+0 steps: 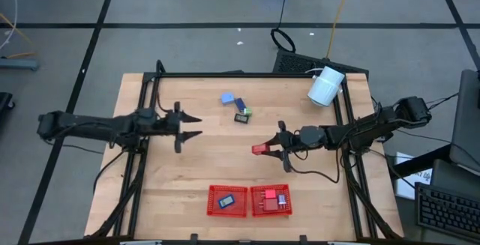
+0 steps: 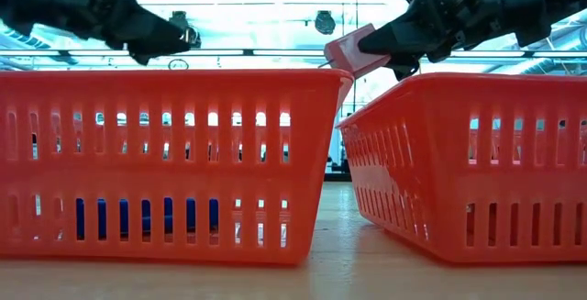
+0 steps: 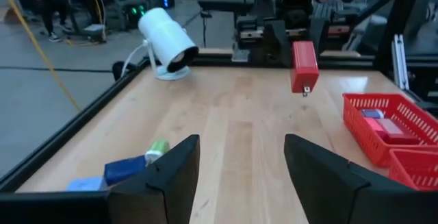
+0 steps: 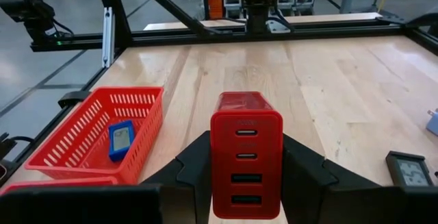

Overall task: Pick & Place Office items
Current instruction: Put the red charger adapter into the right red bin

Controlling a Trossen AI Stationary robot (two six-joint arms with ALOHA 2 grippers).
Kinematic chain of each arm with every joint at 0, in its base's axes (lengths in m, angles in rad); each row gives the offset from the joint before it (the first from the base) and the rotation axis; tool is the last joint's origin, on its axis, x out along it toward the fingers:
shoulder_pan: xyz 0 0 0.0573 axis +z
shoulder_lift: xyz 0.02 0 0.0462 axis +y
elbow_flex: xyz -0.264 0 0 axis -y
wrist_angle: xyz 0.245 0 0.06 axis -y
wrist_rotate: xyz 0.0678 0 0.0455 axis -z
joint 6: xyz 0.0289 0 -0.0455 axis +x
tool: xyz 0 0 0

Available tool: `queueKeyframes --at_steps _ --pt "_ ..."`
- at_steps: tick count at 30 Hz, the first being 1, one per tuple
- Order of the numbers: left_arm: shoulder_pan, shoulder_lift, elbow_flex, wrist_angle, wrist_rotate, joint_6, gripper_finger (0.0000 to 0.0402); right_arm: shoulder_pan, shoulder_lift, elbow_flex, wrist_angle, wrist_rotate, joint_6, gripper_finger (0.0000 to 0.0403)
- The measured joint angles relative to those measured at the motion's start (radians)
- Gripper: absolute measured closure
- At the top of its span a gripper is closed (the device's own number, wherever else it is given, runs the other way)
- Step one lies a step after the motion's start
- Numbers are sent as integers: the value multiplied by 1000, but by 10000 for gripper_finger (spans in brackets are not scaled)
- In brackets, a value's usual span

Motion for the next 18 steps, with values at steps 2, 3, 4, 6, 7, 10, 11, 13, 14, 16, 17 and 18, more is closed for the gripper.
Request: queueKeyframes --at_steps 2,3,4,6,7,10,11,13,14,16,17,18 --pt "5 -58 -34 -5 0 -3 192 0 0 0 0 0 0 288" --pt "7 -85 -48 -4 0 -5 193 0 0 0 0 0 0 288" --pt "10 -110 -64 -4 1 -8 194 0 0 0 -1 0 0 288" --pt "19 -155 -93 -4 0 -15 195 0 0 0 0 0 0 288" --pt "24 -175 -107 -5 0 -17 193 0 0 0 0 0 0 288" --pt "44 -226 -149 -4 0 -24 187 0 0 0 0 0 0 288" --pt "53 -240 -161 -5 -3 -32 185 0 0 0 0 0 0 288" --pt "69 -265 -182 -5 -23 -50 181 0 0 0 0 0 0 288" --pt "77 -274 -191 -5 -31 -60 178 0 0 0 0 0 0 288" --pt "91 -285 -202 -6 -40 -71 174 0 0 0 0 -3 1 288" --pt "97 -290 -205 -6 -40 -74 173 0 0 0 0 -3 5 288" --pt "102 -291 -208 -6 -38 -76 171 0 0 0 0 -3 6 288"
